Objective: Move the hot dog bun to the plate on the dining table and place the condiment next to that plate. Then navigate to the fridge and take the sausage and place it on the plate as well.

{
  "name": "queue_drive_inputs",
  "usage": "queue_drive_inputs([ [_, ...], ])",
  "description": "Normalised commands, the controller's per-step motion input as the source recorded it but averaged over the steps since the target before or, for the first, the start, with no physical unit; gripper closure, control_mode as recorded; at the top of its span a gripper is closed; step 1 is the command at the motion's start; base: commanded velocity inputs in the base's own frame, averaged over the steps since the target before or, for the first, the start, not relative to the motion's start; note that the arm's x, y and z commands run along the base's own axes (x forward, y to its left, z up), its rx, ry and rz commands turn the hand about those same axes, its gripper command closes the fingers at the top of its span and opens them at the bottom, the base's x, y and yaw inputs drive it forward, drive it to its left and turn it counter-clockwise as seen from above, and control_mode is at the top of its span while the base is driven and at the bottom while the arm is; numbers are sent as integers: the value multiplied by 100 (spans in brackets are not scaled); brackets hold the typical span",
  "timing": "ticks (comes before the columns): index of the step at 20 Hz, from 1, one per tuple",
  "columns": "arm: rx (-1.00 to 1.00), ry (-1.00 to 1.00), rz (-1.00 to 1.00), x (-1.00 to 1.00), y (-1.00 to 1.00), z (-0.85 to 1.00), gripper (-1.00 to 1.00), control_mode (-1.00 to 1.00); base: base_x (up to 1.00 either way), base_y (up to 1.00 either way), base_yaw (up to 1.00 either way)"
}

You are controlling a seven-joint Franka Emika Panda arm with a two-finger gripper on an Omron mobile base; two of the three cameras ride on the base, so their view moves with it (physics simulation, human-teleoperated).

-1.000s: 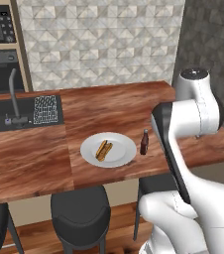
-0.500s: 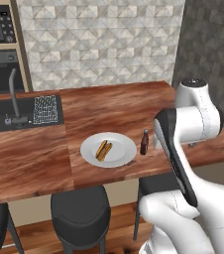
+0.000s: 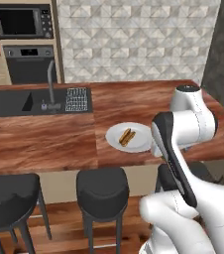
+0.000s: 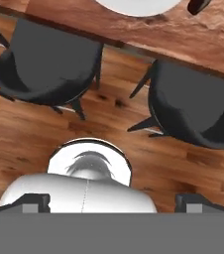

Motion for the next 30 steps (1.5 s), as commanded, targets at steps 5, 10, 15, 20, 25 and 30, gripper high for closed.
queue_drive_inputs([
  [5,0,0,0,0,0,0,-100,100,-58,54,72],
  [10,0,0,0,0,0,0,-100,100,-48,74,71],
  [15,0,0,0,0,0,0,-100,100,-12,95,63],
  [20,0,0,0,0,0,0,-100,100,38,90,47],
  [25,0,0,0,0,0,0,-100,100,97,50,27],
  [30,0,0,0,0,0,0,-100,100,100,18,17],
])
